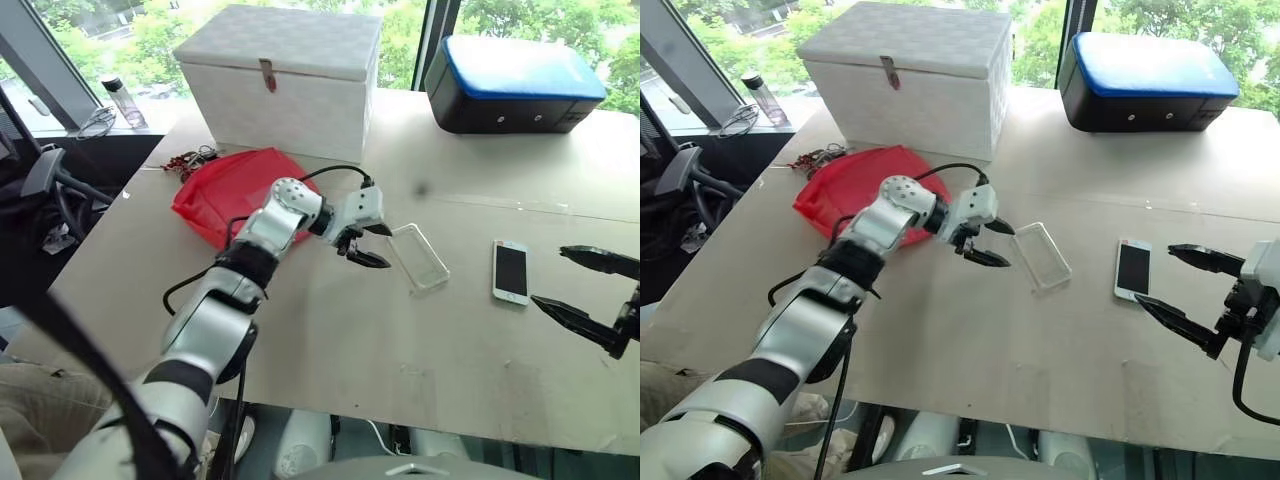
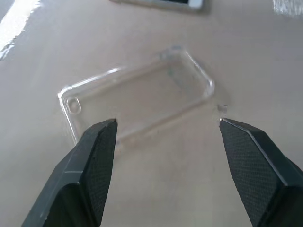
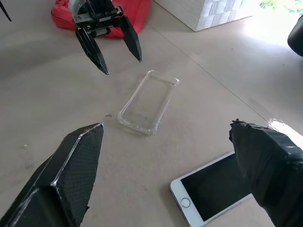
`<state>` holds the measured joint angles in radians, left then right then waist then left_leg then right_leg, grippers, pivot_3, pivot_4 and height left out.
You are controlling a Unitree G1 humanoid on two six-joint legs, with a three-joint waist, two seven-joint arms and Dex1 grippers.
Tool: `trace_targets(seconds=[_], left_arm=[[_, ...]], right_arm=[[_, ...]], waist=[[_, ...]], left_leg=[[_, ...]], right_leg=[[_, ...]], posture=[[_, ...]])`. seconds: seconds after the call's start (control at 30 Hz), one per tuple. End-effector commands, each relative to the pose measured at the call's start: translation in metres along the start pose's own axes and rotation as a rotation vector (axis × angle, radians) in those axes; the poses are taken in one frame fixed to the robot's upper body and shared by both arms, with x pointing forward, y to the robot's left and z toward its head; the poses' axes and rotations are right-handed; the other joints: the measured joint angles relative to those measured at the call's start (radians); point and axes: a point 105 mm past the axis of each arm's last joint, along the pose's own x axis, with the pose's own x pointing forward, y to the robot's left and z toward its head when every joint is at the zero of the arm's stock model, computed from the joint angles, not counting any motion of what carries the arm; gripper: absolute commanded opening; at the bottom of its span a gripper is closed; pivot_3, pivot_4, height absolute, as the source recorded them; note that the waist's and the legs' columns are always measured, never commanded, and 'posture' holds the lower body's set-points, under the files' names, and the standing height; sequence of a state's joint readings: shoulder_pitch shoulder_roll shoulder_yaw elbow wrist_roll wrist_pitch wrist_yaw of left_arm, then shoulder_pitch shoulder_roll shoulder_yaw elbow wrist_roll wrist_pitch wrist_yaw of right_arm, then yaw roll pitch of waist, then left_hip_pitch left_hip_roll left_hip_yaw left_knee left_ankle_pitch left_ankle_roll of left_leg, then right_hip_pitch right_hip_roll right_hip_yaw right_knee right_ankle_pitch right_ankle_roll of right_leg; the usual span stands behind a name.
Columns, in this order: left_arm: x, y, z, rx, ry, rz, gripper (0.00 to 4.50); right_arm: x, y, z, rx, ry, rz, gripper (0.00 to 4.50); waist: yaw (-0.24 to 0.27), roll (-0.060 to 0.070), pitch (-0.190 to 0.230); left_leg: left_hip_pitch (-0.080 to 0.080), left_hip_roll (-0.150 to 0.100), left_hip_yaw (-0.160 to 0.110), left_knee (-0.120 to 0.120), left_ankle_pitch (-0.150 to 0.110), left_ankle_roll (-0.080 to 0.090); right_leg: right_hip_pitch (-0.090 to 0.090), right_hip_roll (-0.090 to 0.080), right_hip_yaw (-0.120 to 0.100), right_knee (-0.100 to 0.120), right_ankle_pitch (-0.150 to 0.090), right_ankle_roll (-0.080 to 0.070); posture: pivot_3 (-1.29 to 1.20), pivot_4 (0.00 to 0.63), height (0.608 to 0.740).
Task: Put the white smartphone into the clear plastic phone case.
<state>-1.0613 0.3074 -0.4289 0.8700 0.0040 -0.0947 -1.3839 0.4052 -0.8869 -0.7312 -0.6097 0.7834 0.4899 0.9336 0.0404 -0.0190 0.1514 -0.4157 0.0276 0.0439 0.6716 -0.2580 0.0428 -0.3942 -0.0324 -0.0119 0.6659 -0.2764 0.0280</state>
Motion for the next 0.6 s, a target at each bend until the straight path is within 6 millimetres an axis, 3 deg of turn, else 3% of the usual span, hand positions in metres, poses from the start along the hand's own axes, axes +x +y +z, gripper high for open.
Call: trace_targets(seconds=[0.03,0.2,0.3,0.4,0.53,0.57,0.6], left_arm=[[0.01,0.006,-0.01,0.132,0.105,-0.006,3.45],[0.021,0.015,-0.011,0.118,0.162,0.03,3.45],[0.025,0.015,-0.009,0.084,0.147,0.027,2.71],[0.025,0.016,0.002,0.044,0.084,0.015,1.42],[0.016,0.019,0.019,0.04,0.012,-0.013,1.42],[0.014,0.021,0.022,0.054,0.001,-0.005,2.06],[0.011,0.022,0.026,0.063,-0.008,-0.005,2.29]], right_arm=[[-0.01,0.0,0.004,-0.036,-0.01,-0.042,4.5],[-0.019,0.009,0.002,-0.025,-0.002,-0.072,4.5],[-0.021,0.016,0.0,-0.015,0.004,-0.082,4.5],[-0.022,0.021,-0.002,-0.008,0.01,-0.087,4.5],[-0.023,0.024,-0.003,-0.006,0.013,-0.092,4.5],[-0.023,0.024,-0.003,-0.005,0.013,-0.094,4.5],[-0.023,0.024,-0.004,-0.005,0.014,-0.096,4.5]], waist=[[0.0,-0.001,0.0],[-0.003,0.0,0.0],[-0.002,0.0,0.0],[-0.003,0.0,0.0],[-0.007,0.0,0.0],[-0.009,-0.001,0.0],[-0.009,-0.001,0.0]], left_leg=[[0.0,0.0,0.0,0.0,-0.001,0.001],[-0.001,-0.002,0.001,0.001,-0.003,0.005],[-0.001,-0.001,0.0,0.001,-0.003,0.005],[-0.001,-0.001,0.0,0.001,-0.003,0.005],[-0.001,-0.001,0.001,0.001,-0.003,0.005],[-0.001,-0.001,0.001,0.001,-0.003,0.005],[-0.001,-0.001,0.001,0.001,-0.003,0.005]], right_leg=[[0.0,-0.001,0.0,-0.001,0.001,0.001],[0.0,-0.002,0.002,-0.003,0.001,0.006],[0.0,-0.002,0.002,-0.002,0.001,0.006],[0.0,-0.002,0.001,-0.001,0.001,0.006],[0.0,-0.002,0.002,-0.001,0.002,0.007],[0.0,-0.002,0.002,-0.001,0.002,0.007],[0.0,-0.002,0.002,-0.001,0.002,0.007]], posture=[[0.0,0.15,0.74],[0.0,0.15,0.74],[0.0,0.15,0.74],[0.0,0.15,0.74],[0.0,0.15,0.74],[0.0,0.15,0.74],[0.0,0.15,0.74]])
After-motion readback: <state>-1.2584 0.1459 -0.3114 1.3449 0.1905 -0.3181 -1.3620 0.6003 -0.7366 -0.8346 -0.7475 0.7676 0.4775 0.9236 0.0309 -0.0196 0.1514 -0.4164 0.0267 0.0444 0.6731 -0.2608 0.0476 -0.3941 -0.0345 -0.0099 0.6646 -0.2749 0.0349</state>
